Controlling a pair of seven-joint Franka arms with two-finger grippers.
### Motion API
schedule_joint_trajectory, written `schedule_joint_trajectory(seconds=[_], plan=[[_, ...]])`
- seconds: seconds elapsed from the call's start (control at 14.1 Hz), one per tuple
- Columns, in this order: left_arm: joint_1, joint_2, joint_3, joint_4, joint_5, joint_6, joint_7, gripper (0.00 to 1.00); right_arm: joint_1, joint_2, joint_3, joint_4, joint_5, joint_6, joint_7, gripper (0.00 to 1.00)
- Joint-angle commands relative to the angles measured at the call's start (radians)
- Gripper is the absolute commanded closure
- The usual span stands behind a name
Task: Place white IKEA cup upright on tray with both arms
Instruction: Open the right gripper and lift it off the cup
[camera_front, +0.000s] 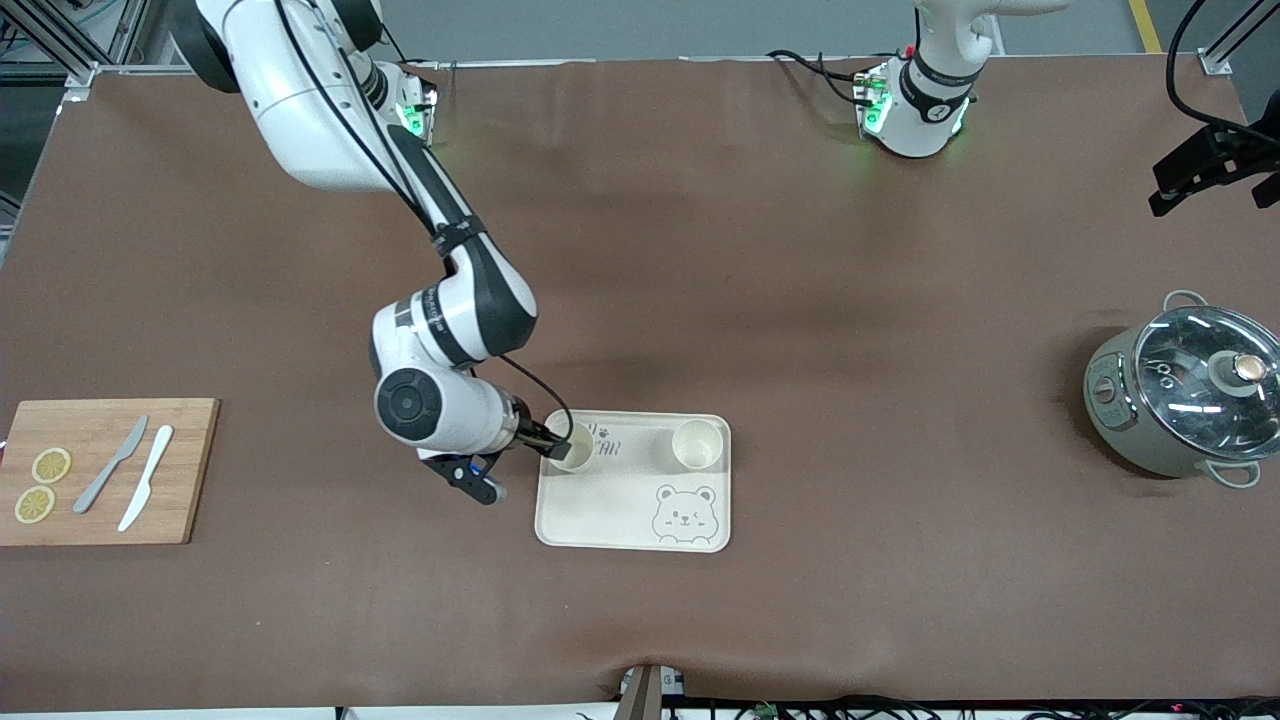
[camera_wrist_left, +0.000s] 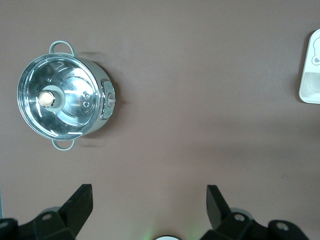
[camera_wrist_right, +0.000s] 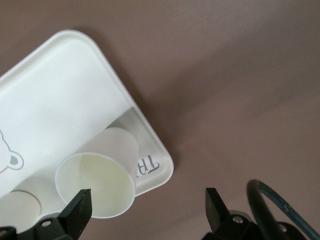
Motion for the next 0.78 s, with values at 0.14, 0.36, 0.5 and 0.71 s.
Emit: schedule_joint_trajectory(seconds=[0.14,0.36,0.5,0.71], plan=[[-0.003,0.003,-0.021,-0.003,-0.01,0.014,0.009,0.0,-0.084,-0.031,0.009,0.069,0.034,-0.109,-0.008,0.0],[-0.002,-0.006,-0.022,-0.005,-0.012,0.012,0.021,0.0,-0.086,-0.103,-0.027,0.077,-0.074,-0.115,-0.031,0.0],[0.004,-0.014,-0.022,-0.003,-0.013,0.012,0.026,0.0,-0.11,-0.158,-0.03,0.077,-0.113,-0.114,-0.13,0.0],[0.007,-0.014,-0.016,0.003,-0.013,0.01,0.027,0.0,-0.191,-0.243,-0.029,0.049,-0.109,-0.149,-0.253,0.0]])
